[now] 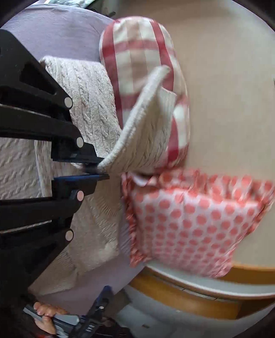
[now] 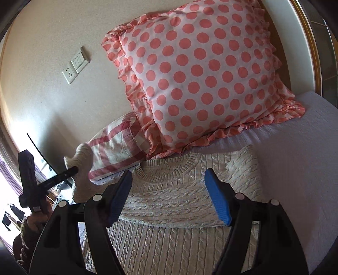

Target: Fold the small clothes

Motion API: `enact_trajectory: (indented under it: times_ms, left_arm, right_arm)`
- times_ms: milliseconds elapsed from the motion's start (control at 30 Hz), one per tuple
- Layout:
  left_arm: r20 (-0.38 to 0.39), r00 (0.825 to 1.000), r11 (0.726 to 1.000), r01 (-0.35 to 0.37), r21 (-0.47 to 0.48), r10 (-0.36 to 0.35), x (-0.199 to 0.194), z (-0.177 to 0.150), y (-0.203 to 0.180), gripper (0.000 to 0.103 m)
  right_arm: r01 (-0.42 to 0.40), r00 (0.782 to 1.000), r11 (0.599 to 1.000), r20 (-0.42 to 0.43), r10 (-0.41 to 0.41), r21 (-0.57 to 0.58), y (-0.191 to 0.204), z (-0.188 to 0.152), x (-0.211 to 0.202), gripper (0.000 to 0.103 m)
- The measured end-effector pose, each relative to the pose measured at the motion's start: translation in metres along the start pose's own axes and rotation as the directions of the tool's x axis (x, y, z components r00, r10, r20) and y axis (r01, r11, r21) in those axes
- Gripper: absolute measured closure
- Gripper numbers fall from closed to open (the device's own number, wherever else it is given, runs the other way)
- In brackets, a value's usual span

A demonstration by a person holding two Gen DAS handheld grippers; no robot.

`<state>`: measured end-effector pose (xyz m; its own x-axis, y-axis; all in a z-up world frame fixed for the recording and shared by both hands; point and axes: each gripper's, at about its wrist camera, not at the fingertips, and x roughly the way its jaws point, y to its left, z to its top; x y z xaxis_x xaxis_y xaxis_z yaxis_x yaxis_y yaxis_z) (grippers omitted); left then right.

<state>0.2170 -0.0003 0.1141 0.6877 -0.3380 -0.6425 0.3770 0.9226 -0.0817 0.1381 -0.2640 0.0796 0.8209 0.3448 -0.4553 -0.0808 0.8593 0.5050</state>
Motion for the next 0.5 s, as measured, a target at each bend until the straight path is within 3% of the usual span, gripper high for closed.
enact_trajectory:
  times_ms: [67, 133, 200, 333, 500]
  left_arm:
    - [-0.117, 0.993, 0.986, 0.020, 0.164, -0.001, 0.045, -0.025, -0.061, 0.091]
    - [-0.156, 0.988, 0.978, 0.030, 0.206, 0.003, 0.054, -0.048, -0.075, 0.091]
    - [-0.134, 0.991, 0.986, 0.018, 0.166, 0.005, 0.038, -0.063, -0.060, 0.090]
    - [-0.061, 0.996, 0.996, -0.062, 0.063, 0.065, -0.016, -0.087, -0.010, 0.068]
    - [-0.086, 0.988, 0.991, -0.128, -0.036, 0.125, -0.062, -0.120, 0.035, 0.055]
  right_arm:
    - [0.029, 0.998, 0.998, -0.052, -0.026, 0.064, -0.019, -0.001, 0.010, 0.031]
    - [0.035, 0.994, 0.991, -0.110, -0.021, 0.132, -0.040, -0.002, 0.018, 0.032]
    - [0.043, 0.988, 0.985, -0.152, -0.017, 0.167, -0.056, -0.003, 0.025, 0.044]
    - [0.081, 0.975, 0.966, -0.219, -0.026, 0.245, -0.079, -0.003, 0.052, 0.058]
    - [0.157, 0.957, 0.942, -0.283, -0.070, 0.297, -0.095, 0.000, 0.097, 0.062]
